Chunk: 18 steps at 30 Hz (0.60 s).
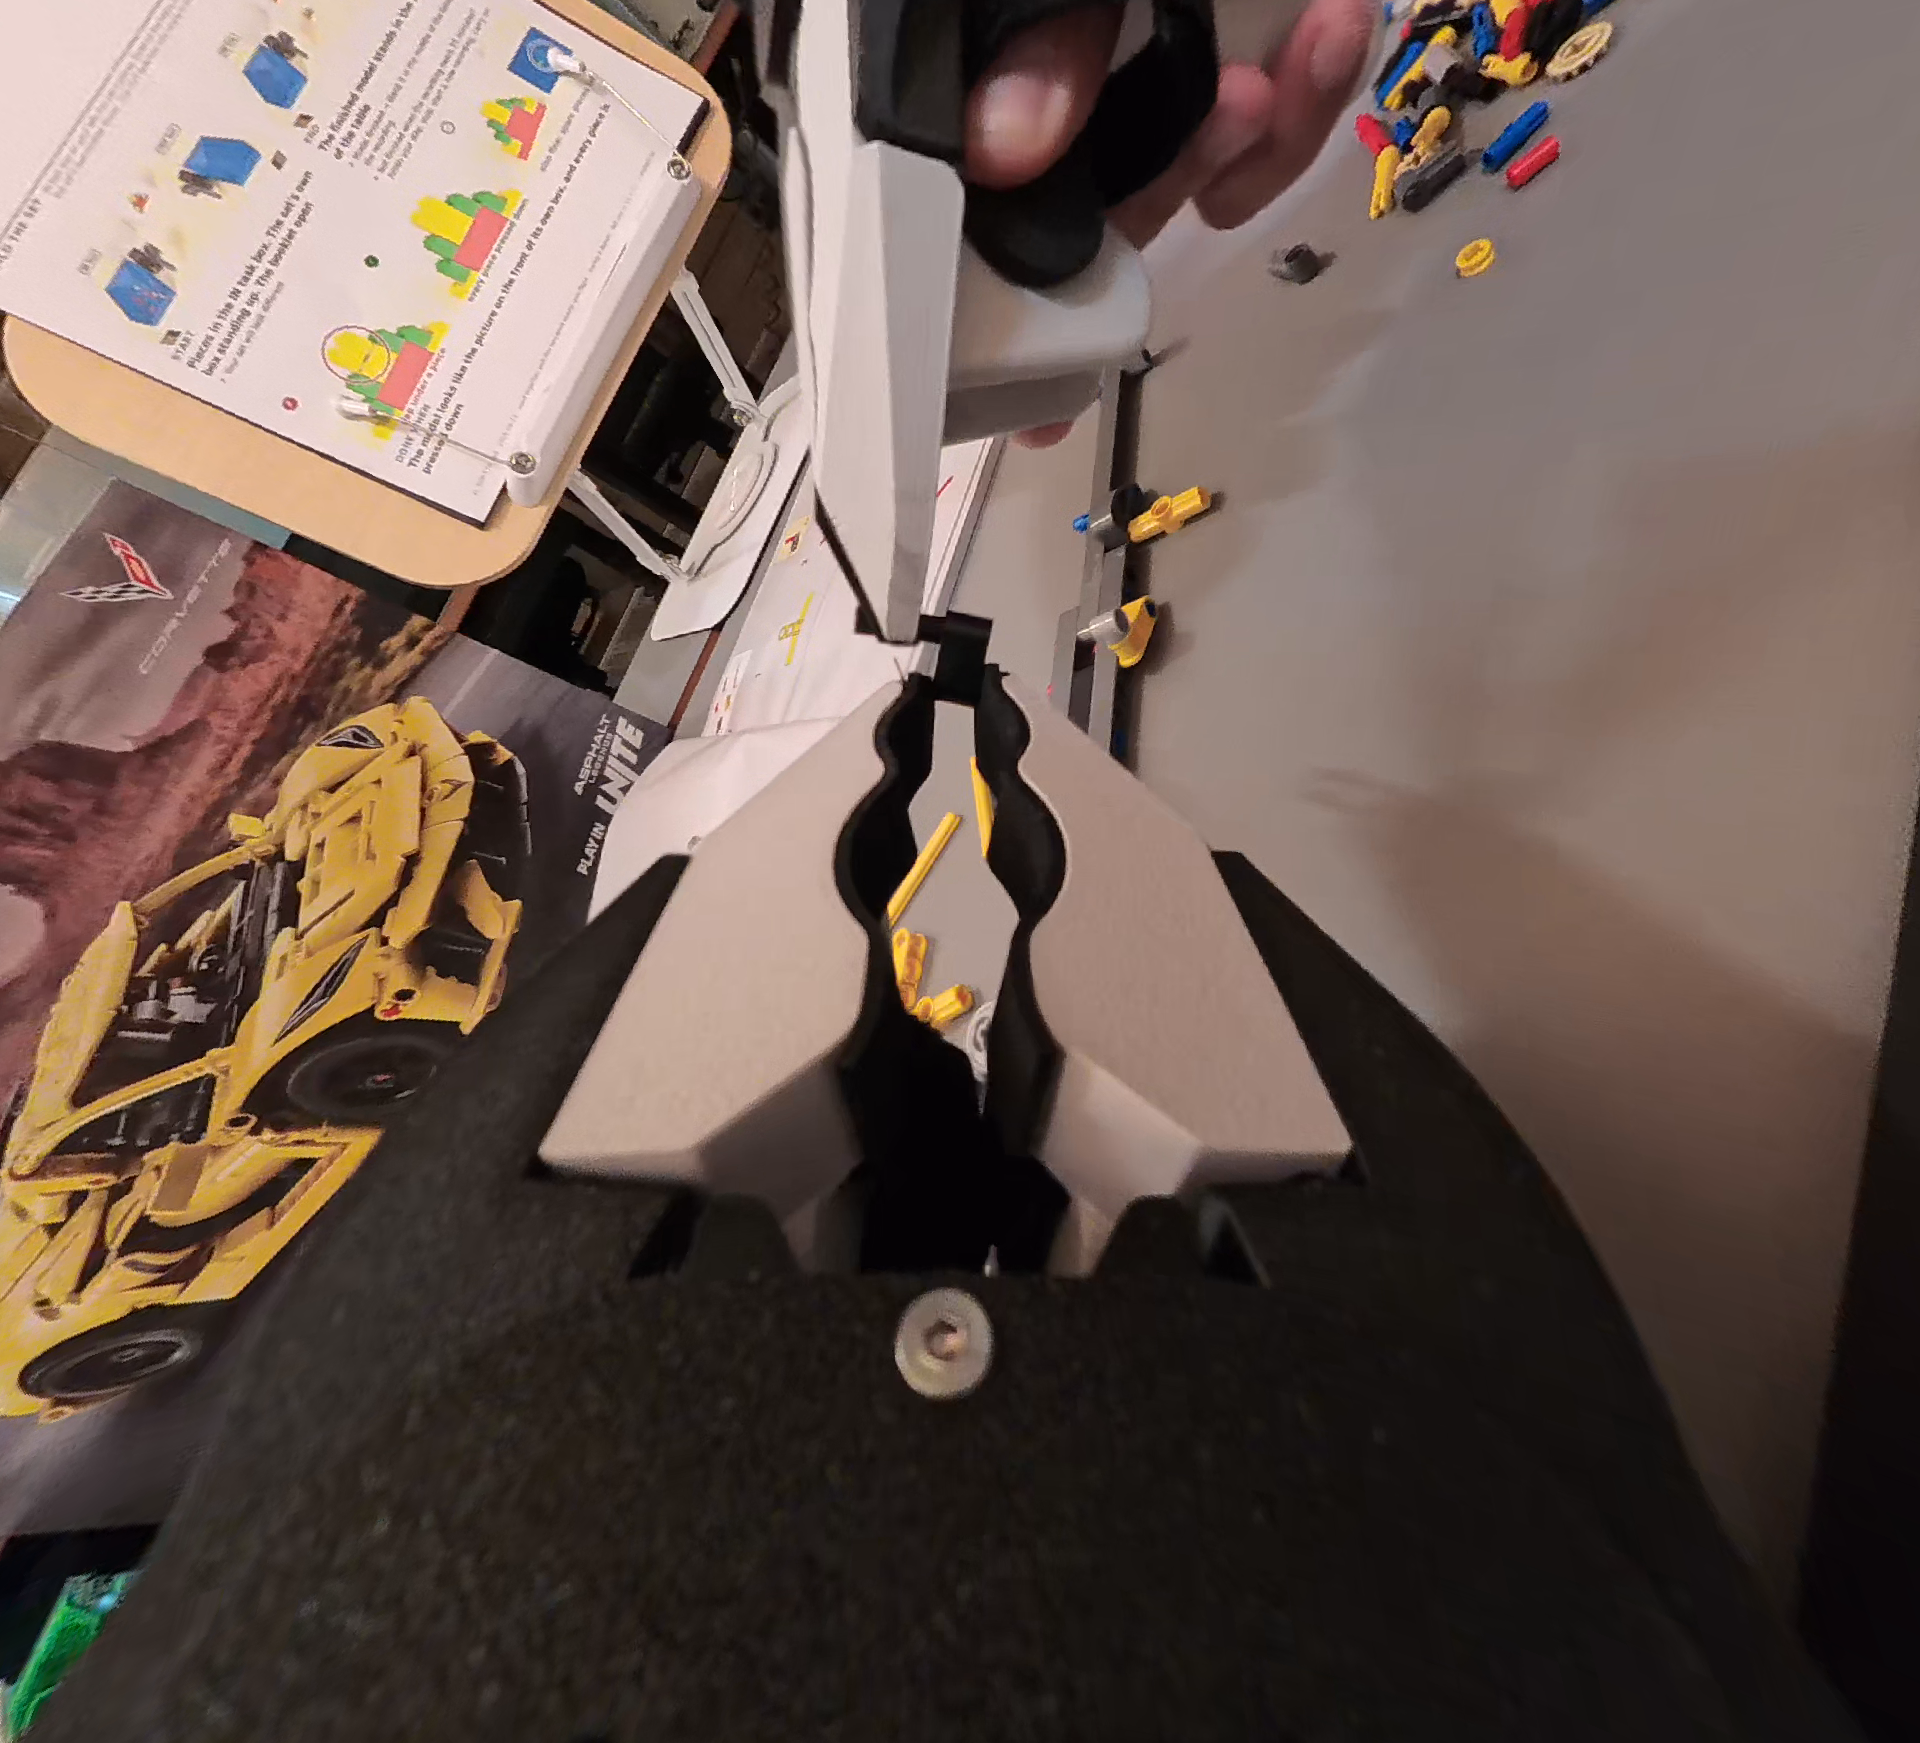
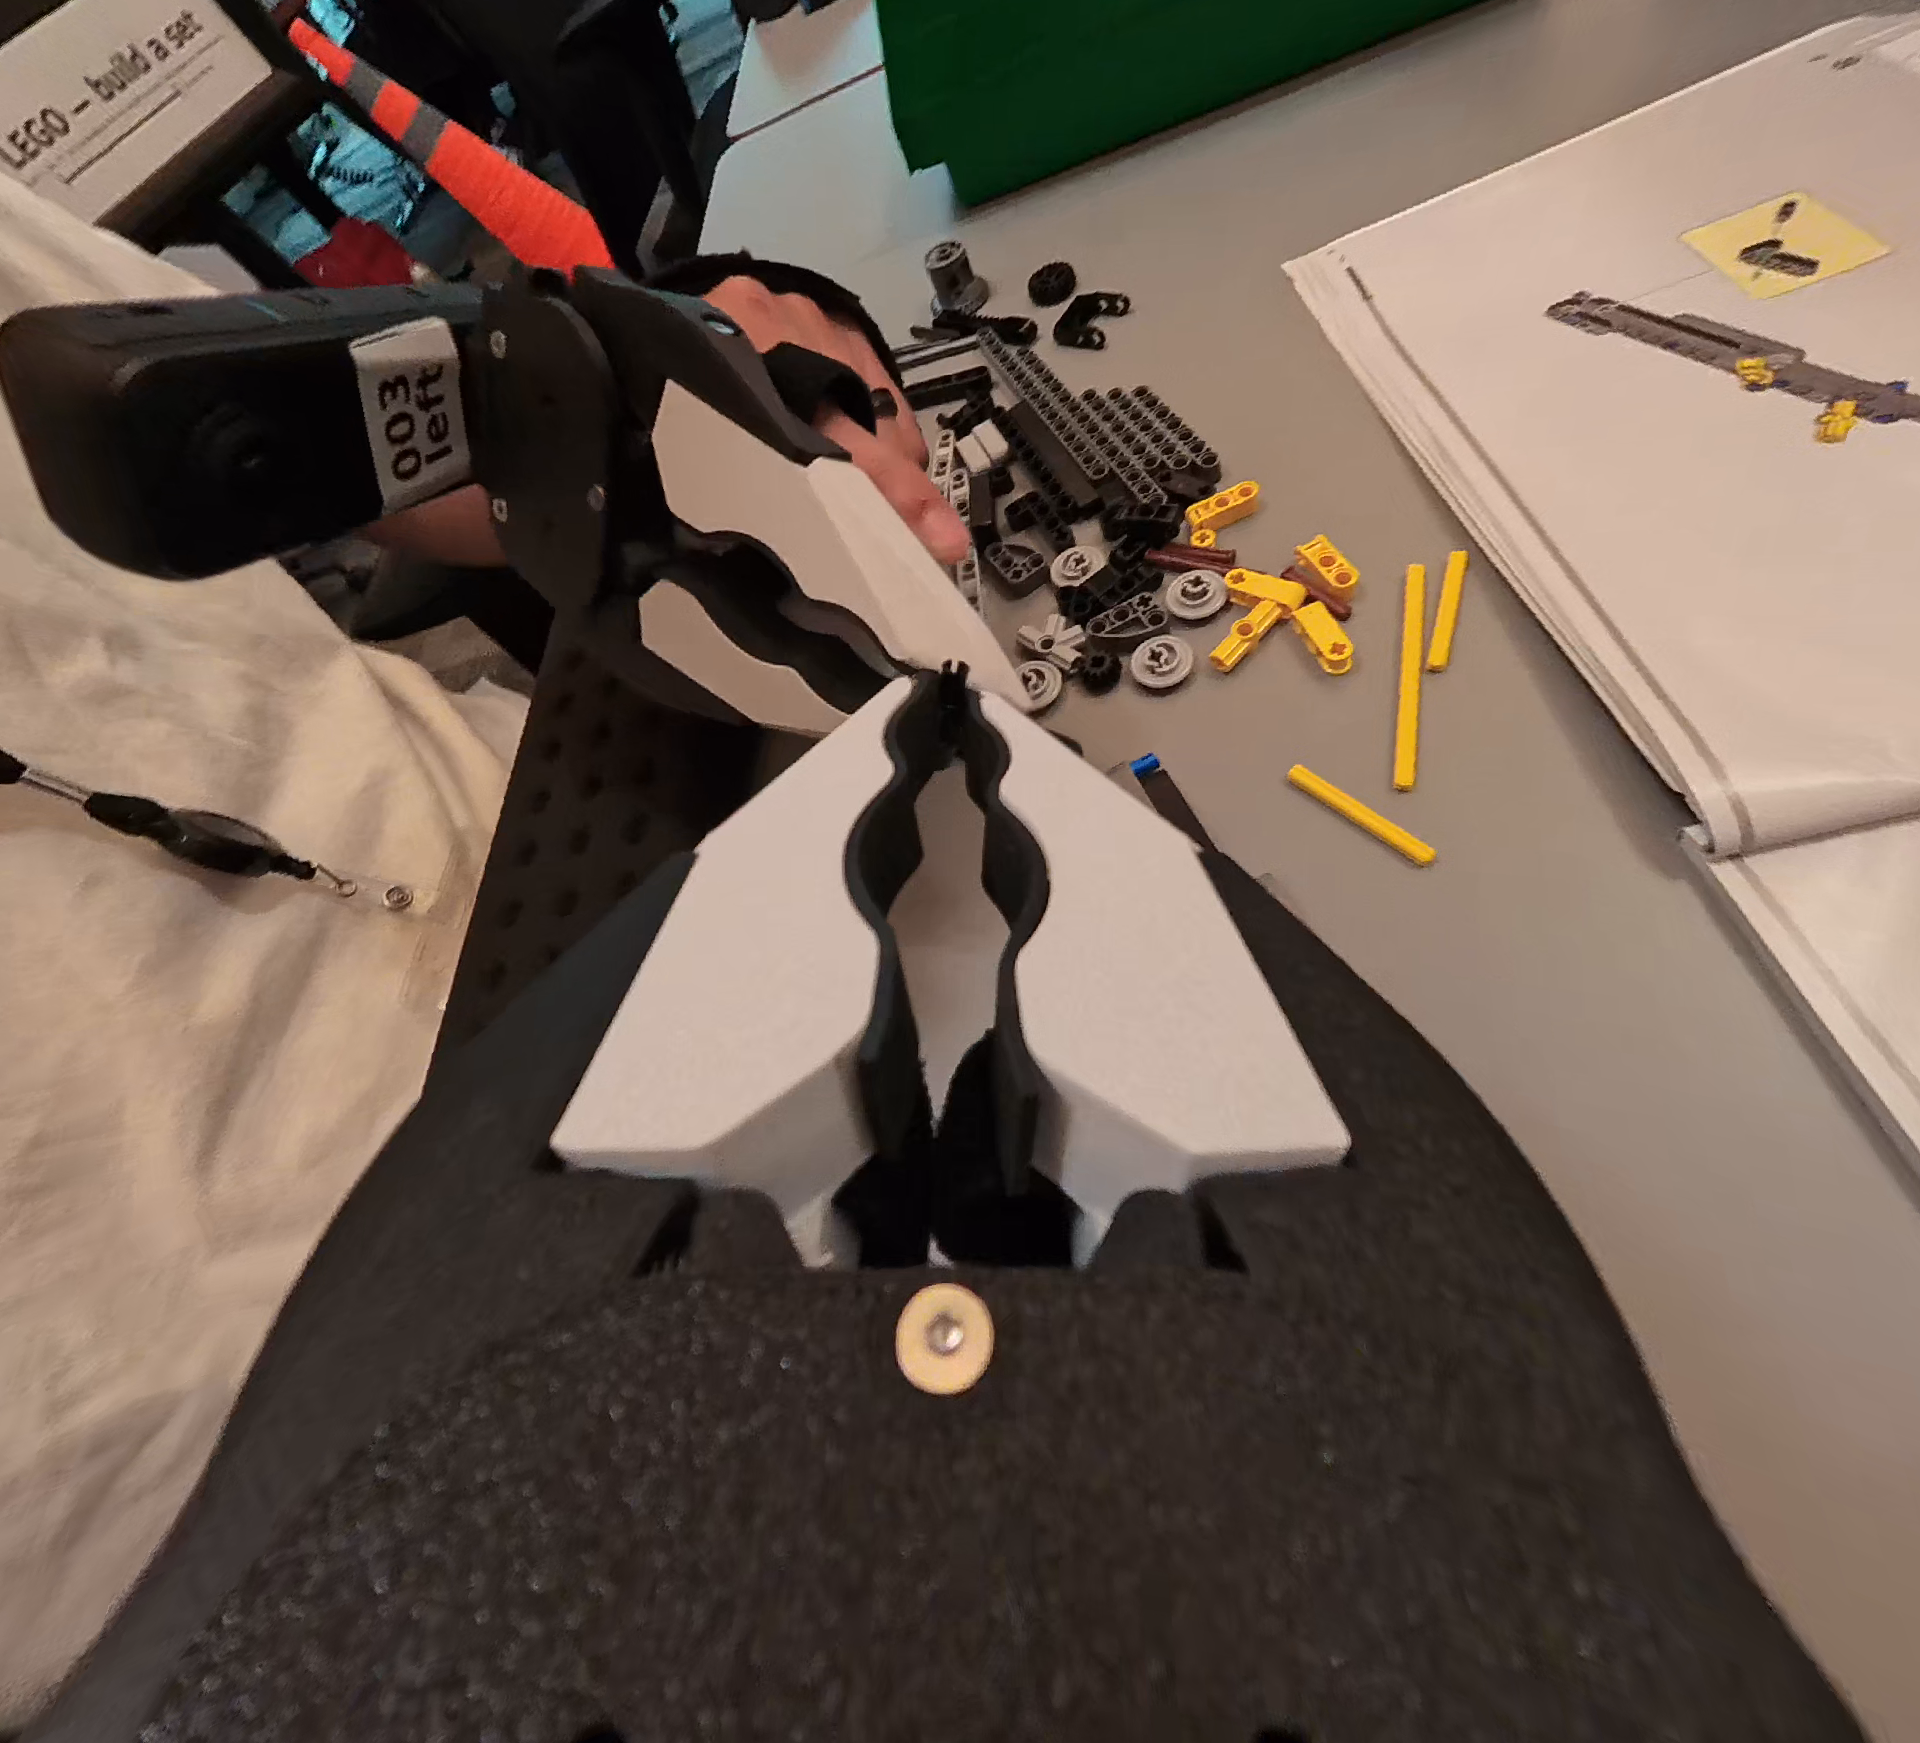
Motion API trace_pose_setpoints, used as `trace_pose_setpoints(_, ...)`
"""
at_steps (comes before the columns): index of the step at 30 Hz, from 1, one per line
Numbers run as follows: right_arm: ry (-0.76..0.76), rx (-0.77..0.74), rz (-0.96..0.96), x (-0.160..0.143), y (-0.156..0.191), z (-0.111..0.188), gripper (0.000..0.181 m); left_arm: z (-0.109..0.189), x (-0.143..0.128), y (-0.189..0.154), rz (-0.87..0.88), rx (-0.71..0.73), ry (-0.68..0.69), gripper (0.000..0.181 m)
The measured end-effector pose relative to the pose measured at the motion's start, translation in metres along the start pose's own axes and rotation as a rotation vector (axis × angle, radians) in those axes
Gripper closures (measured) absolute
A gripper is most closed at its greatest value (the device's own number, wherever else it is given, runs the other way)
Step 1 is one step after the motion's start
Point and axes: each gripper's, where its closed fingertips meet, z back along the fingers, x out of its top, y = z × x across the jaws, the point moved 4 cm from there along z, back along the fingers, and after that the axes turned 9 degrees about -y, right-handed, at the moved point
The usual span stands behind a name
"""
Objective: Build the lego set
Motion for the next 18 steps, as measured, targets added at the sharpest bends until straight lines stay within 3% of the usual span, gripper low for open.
trace_pose_setpoints(12, -0.179, -0.156, -0.038, -0.011, -0.004, 0.005, 0.177, -0.003, -0.007, -0.006, -0.146, 0.012, 0.068, 0.175)
trace_pose_setpoints(16, -0.214, -0.17, -0.098, -0.022, -0.003, 0.023, 0.178, -0.005, -0.003, -0.027, -0.195, -0.093, 0.035, 0.175)
trace_pose_setpoints(18, -0.162, -0.162, -0.128, -0.035, 0.002, 0.028, 0.178, -0.007, 0.002, -0.038, -0.133, -0.168, 0.007, 0.175)
